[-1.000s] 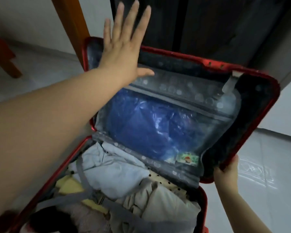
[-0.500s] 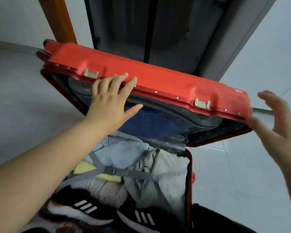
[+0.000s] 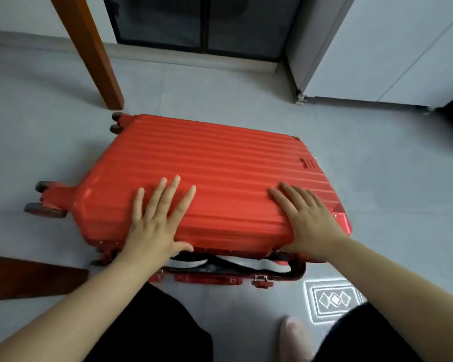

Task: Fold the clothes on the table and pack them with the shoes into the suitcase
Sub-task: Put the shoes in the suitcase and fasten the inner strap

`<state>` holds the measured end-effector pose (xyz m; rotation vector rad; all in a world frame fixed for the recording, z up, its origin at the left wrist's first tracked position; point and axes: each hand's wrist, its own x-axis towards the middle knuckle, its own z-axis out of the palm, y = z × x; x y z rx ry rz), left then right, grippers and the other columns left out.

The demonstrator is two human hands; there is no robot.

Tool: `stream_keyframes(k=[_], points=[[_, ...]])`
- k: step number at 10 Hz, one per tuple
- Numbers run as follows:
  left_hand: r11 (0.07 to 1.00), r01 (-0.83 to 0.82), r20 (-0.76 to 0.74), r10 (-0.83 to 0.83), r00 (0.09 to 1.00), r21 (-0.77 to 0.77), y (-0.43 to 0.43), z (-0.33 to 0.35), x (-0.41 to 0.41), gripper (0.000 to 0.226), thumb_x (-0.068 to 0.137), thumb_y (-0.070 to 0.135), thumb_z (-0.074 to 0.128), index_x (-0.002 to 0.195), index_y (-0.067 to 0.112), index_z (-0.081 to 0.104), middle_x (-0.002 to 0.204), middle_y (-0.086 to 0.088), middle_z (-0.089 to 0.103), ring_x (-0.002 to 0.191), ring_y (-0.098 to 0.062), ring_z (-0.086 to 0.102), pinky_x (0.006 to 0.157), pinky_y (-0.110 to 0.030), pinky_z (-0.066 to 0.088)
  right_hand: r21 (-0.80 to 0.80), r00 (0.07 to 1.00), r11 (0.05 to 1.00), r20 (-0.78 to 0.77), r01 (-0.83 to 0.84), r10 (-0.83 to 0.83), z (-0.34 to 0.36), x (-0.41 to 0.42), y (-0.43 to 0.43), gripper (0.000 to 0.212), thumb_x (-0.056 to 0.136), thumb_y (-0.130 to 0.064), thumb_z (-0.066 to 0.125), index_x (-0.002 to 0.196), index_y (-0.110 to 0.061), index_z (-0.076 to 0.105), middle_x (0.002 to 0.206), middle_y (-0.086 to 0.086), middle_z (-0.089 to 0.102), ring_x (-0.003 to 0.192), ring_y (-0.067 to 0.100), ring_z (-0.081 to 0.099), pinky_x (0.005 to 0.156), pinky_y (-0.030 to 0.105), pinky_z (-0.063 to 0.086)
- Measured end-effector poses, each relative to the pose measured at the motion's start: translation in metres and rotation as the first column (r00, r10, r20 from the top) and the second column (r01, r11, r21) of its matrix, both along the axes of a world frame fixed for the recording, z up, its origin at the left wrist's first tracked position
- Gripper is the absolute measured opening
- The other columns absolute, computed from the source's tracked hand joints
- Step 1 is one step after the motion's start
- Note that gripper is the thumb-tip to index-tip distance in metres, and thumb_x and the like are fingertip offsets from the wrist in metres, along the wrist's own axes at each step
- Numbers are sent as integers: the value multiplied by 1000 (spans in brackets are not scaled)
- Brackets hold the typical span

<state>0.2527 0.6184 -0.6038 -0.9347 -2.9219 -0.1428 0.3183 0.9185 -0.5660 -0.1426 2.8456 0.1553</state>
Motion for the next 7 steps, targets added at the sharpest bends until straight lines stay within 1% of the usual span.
stream_keyframes(k=[1,2,3,4,5,6,7], points=[[995,-3,103,14,995,-100,-1,-33,17,145,33,59,84,149,27,4,151,-7,22,145,-18,-9,114,-47,-10,-38,998,999,-53,39,-41,-44,28,-10,139,29,-69,79,147,-23,21,141,15,43,125,32,45,105,46,36],[989,-5,140,26,990,-147,-4,-59,37,142,37,51,88,149,25,3,148,-10,28,137,-28,22,115,-48,-8,-67,997,997,-67,38,-43,-80,48,-21,148,30,-52,88,149,-22,6,143,17,36,128,33,32,111,48,24],[993,-35,160,53,986,-114,-4,-76,48,143,38,44,90,149,25,1,145,-12,29,131,-31,29,113,-49,0,-128,995,987,-13,93,-95,-105,63,-31,152,32,-55,89,149,-21,-2,145,17,28,130,36,29,111,51,18],[992,-58,196,79,977,-108,-2,-86,52,145,38,40,91,148,26,-2,140,-13,33,127,-31,32,113,-46,3,-160,992,980,-35,115,-121,-122,66,-39,152,33,-57,87,149,-21,-3,145,18,27,129,38,28,109,50,14],[988,-93,155,111,982,-121,-4,-90,49,148,33,39,92,149,25,0,136,-16,42,124,-32,35,112,-47,5,-120,988,982,-32,143,-148,-124,67,-35,149,36,-56,87,149,-19,-2,144,19,30,128,41,38,110,53,23],[987,-116,167,133,977,-107,3,-95,57,137,27,36,93,144,23,24,132,-17,41,120,-34,37,112,-50,9,-137,986,981,118,136,-121,-105,63,-40,136,54,-54,82,148,-23,-11,155,17,8,137,42,28,110,55,20],[981,-146,325,180,929,-124,17,-66,47,106,42,46,89,133,25,39,134,-8,41,123,-30,39,107,-57,27,-373,945,881,255,292,-205,-48,41,-25,91,74,-52,67,145,-32,15,155,1,16,143,24,16,118,47,6]])
